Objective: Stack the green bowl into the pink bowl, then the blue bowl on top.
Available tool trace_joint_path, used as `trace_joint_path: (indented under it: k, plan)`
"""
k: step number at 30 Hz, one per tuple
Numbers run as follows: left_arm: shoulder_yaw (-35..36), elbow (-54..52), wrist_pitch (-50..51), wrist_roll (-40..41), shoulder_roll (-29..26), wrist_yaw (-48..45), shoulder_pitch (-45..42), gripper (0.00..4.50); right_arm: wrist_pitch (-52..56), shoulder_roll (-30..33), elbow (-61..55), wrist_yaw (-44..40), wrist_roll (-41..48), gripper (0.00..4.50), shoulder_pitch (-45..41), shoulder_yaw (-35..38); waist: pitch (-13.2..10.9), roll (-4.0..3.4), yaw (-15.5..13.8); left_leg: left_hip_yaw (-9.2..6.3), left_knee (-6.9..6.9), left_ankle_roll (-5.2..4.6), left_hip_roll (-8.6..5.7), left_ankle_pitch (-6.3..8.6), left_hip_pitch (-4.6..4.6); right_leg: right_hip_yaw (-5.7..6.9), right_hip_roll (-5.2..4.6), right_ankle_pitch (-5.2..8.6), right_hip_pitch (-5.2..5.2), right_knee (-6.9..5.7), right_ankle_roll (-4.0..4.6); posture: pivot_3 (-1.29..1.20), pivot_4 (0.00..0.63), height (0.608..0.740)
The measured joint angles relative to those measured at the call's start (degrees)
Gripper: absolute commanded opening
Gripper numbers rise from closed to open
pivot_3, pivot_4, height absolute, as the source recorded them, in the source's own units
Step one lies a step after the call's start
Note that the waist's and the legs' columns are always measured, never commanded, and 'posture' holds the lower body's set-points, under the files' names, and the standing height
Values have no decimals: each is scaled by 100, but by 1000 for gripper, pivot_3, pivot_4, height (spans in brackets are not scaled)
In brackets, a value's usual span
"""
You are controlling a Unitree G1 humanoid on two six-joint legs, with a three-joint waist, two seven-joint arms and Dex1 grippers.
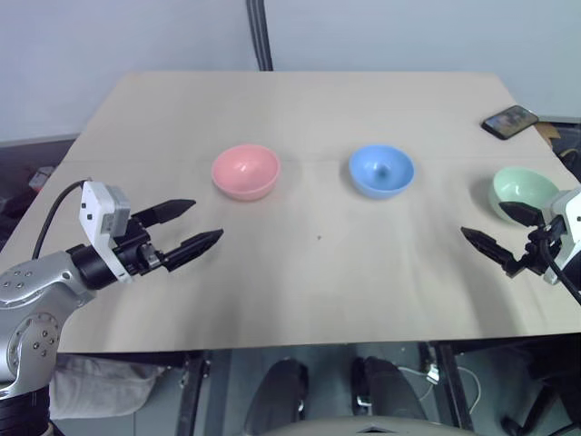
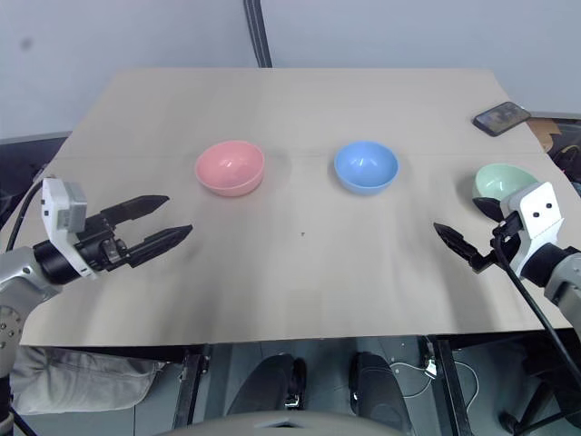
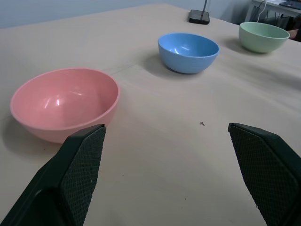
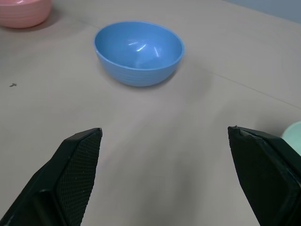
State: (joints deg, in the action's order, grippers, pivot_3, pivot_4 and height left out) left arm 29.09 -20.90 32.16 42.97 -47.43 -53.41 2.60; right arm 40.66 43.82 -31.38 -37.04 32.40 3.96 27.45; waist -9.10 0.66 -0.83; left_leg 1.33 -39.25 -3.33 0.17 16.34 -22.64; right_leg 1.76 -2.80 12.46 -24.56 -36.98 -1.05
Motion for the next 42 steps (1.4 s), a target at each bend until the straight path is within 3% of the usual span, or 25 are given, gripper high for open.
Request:
trace_joint_path:
  k: [11,17,21,26,27,28,29,33,36,40,41,42]
  plan:
    - [-178,-98,153,62,111,419,-260,4418,-119,-48,6,-23,17,4500,-275,-423,0,0,0,0,-1,0,0,0,1,-1,3,-3,0,-2,-5,0,150,740]
    - [-627,-315,429,-233,104,1149,-744,4418,-564,-260,87,-403,169,4500,-531,-678,-1,3,-3,-1,-2,0,-1,0,0,-2,4,-7,2,-2,-10,0,150,740]
    - [-1749,-553,734,-1419,-355,1968,-1642,4418,-907,-437,80,-748,272,4500,-955,-1204,-4,8,-5,-4,-4,1,-2,-2,4,-3,17,-8,5,-8,-10,0,150,740]
    - [-3364,-200,1014,-2695,-1029,1846,-2934,4418,-1227,-701,76,-797,119,4500,-1350,-1842,-5,9,8,5,-2,2,-2,-2,8,-14,44,-8,3,-7,-10,0,150,740]
    - [-3471,-165,1038,-2779,-1027,1848,-3004,4418,-1249,-717,77,-798,103,4500,-1360,-1861,-5,9,5,7,-2,2,-2,-2,8,-16,45,-8,2,-7,-10,0,150,740]
    - [-4185,142,1158,-3331,-901,1849,-3470,4418,-1363,-846,98,-754,-3,4500,-1503,-2052,-5,9,4,10,-3,2,-2,-2,4,-20,47,-8,-1,-8,-10,0,150,740]
    - [-4336,194,1172,-3450,-851,1849,-3555,4418,-1393,-882,97,-753,-23,4500,-1555,-2113,-6,11,3,10,-3,3,-2,-3,-3,-20,49,-8,-6,-6,-10,0,150,740]
    - [-5338,1161,1426,-4399,14,2111,-4336,4418,-1639,-1083,153,-719,-270,4500,-1708,-2473,-8,16,-35,6,-11,14,-6,-10,-11,-12,49,-8,-7,-5,-11,0,150,740]
    - [-5718,1742,1499,-4822,665,2271,-4496,3657,-1768,-1147,200,-634,-414,4500,-1678,-2532,-12,22,-11,9,-15,15,-7,-10,-14,-18,46,-10,-8,-6,-13,0,150,740]
    - [-5832,1833,1644,-4995,1004,2264,-4522,1743,-1857,-1103,208,-581,-499,4500,-1500,-2471,-14,25,15,10,-13,18,-4,-12,-19,-24,45,-10,-17,-9,-14,0,150,740]
    - [-5817,1861,1660,-5034,1028,2256,-4548,1085,-1879,-1088,208,-549,-526,4500,-1445,-2429,-14,25,11,8,-12,18,-3,-12,-17,-22,45,-10,-17,-14,-13,0,150,740]
    - [-5798,1879,1672,-5055,1029,2252,-4554,775,-1882,-1084,208,-527,-533,4500,-1431,-2423,-14,25,11,8,-12,18,-3,-12,-16,-22,45,-10,-17,-16,-13,0,150,740]
